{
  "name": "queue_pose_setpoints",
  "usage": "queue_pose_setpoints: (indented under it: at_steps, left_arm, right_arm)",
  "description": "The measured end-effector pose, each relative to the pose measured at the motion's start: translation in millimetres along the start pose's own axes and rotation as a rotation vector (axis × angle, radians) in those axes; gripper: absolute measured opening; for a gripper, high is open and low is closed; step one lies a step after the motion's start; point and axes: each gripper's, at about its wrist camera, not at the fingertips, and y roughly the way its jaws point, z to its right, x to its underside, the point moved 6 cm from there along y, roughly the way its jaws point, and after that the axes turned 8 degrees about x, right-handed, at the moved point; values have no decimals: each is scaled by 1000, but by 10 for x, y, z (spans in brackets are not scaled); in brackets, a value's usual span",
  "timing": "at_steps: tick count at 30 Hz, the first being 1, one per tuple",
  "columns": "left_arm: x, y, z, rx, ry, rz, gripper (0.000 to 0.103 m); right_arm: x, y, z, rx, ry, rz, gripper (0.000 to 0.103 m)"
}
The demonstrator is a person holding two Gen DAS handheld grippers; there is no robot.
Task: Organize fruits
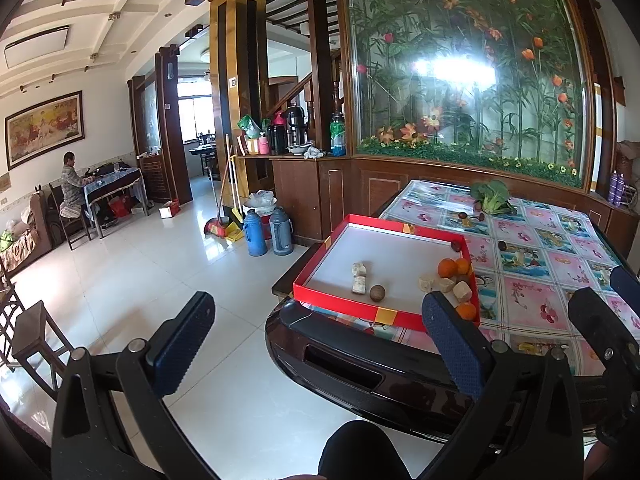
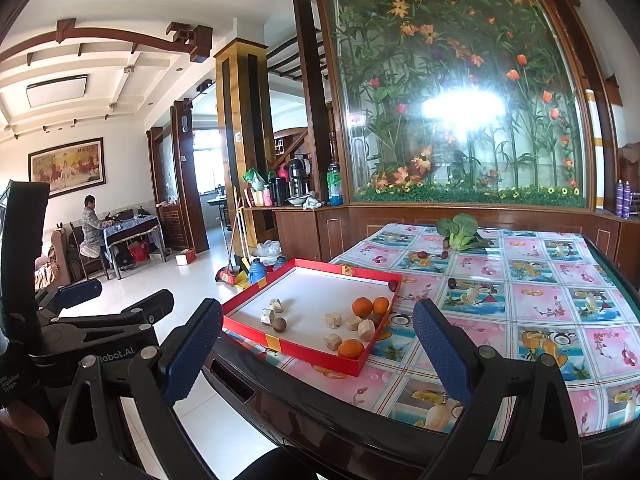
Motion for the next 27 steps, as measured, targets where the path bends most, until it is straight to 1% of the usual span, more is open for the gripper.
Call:
queue_pose_setpoints:
  at_steps: [20, 24, 27]
  left_arm:
    - [81, 46, 26, 9, 7, -8, 103]
    - [96, 85, 17, 17, 3, -19, 103]
    - [83, 149, 4, 50, -17, -23, 103]
  right_arm:
    - [0, 22, 21, -5, 6, -8, 96]
    - [6, 100, -2, -16, 15, -21, 96]
    - [-5, 195, -8, -35, 27, -38, 96]
